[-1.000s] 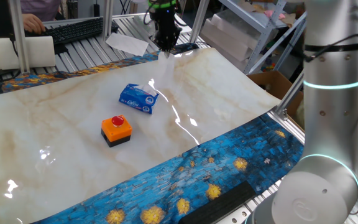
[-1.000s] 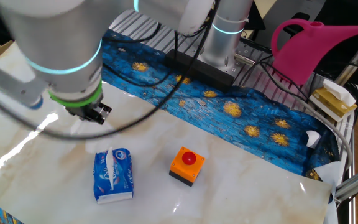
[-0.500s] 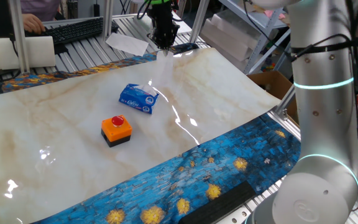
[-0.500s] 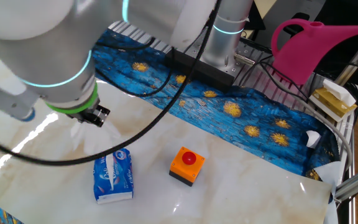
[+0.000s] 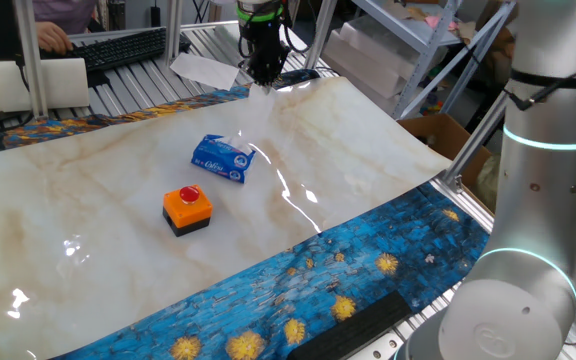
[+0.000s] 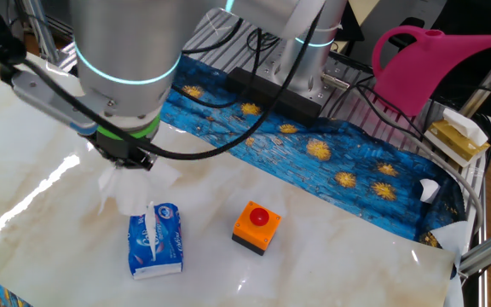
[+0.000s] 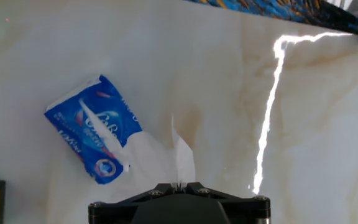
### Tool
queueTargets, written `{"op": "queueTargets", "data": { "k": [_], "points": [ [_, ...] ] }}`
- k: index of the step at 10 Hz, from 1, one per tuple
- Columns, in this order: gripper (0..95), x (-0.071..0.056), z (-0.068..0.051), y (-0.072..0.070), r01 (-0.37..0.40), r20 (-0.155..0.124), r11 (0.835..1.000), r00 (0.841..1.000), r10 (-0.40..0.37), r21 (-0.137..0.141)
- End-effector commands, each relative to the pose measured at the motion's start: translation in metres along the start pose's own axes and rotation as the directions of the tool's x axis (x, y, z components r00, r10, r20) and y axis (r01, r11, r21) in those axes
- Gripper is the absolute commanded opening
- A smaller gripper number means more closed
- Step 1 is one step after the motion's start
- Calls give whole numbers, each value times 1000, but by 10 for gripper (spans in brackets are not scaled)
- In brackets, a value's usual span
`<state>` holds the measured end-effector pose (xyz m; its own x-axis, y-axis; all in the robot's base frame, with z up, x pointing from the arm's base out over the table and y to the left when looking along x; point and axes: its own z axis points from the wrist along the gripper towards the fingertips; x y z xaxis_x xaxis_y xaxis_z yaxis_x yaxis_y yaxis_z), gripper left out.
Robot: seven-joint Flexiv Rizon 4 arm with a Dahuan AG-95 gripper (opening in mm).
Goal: Pull out a napkin
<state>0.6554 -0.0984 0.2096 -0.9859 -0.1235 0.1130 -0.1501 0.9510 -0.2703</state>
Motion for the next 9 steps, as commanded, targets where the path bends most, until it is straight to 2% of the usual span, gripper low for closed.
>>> {"op": "queueTargets", "data": {
  "k": [1, 2, 3, 4, 8, 9],
  "points": [
    [0, -6, -2, 0, -131, -27, 988, 991, 129, -76],
    [0, -6, -2, 0, -227, -44, 960, 974, 223, -161],
    [0, -6, -2, 0, -301, -71, 921, 954, 293, -247],
    [0, -6, -2, 0, -303, -73, 918, 953, 294, -257],
    [0, -6, -2, 1, -292, -72, 920, 957, 283, -261],
    [0, -6, -2, 1, -277, -71, 922, 961, 268, -270]
  ]
}}
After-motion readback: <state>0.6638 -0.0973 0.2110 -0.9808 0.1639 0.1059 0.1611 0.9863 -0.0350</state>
